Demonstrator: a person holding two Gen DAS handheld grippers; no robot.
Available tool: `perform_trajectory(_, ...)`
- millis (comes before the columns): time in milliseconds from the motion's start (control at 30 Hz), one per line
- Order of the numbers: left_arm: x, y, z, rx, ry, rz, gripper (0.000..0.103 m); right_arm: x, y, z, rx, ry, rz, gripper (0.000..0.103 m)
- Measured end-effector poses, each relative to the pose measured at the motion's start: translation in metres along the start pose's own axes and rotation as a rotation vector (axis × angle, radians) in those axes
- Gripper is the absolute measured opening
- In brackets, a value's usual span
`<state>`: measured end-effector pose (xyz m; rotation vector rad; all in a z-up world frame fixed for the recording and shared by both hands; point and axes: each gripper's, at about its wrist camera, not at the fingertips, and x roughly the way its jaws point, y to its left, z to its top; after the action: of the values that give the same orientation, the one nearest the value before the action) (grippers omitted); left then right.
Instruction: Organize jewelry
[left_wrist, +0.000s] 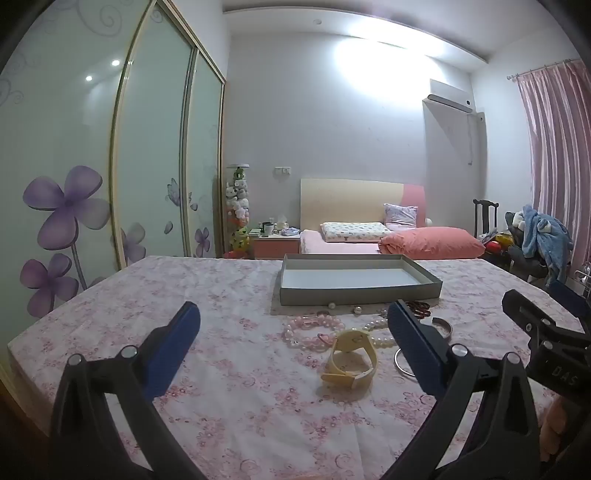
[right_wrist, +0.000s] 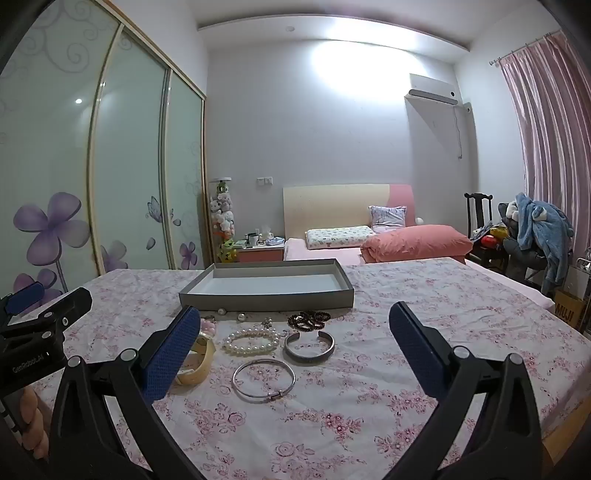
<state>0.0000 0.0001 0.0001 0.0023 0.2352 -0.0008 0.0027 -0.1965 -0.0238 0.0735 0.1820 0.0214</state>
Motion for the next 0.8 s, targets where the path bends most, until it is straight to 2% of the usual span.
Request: perform_trajectory(800, 0.0001, 0.0001, 0.0, -0.004, 0.005, 0.0, 0.099, 0.0002, 0.0012, -0.0002, -0.002, 0.002, -0.001, 0.101)
